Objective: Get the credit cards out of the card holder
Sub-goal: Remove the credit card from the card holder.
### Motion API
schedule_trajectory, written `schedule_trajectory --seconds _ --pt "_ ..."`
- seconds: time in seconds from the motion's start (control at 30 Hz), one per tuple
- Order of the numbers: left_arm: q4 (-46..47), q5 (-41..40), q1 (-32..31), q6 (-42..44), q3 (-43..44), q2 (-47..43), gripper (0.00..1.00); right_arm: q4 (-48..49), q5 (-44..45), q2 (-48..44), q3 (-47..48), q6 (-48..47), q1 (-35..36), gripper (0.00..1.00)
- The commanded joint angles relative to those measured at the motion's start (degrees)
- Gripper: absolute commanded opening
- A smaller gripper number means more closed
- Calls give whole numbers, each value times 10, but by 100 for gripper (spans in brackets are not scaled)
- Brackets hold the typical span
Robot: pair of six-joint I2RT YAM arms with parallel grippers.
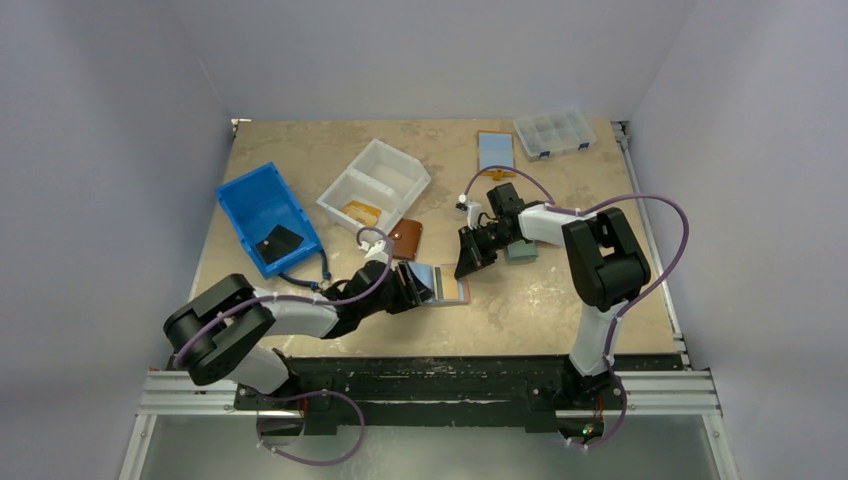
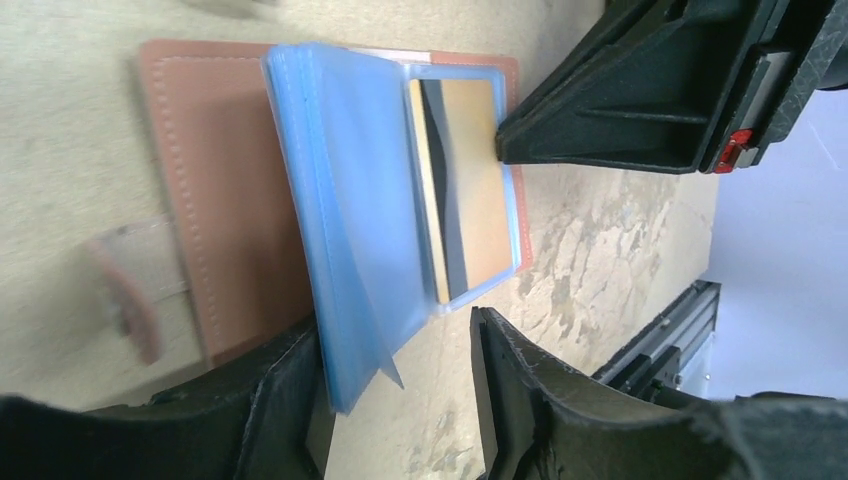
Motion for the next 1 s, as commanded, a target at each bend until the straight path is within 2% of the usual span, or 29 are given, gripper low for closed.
schedule_trajectory --seconds 0.0,0.2,0.3,0.4,0.5,0.63,0.77,0.97 --pt "-152 -65 6 36 -12 -55 53 -11 86 23 -6 -20 5 12" --pt "-285 -112 5 62 9 -191 57 -14 80 23 -3 -22 9 12" --pt "-289 -97 6 90 15 -256 59 -16 77 20 -2 -24 11 12" --pt "-221 -44 6 108 8 -281 65 -17 72 18 -1 -25 12 12" --pt "-139 9 5 107 7 -241 71 -19 70 17 1 -28 13 13" --pt "-48 53 6 98 26 -136 71 -21 68 13 1 -31 13 13" --pt "16 76 25 86 39 -48 60 -21 67 9 0 -33 13 13" --pt "78 98 42 70 43 3 49 -23 62 10 1 -34 13 13"
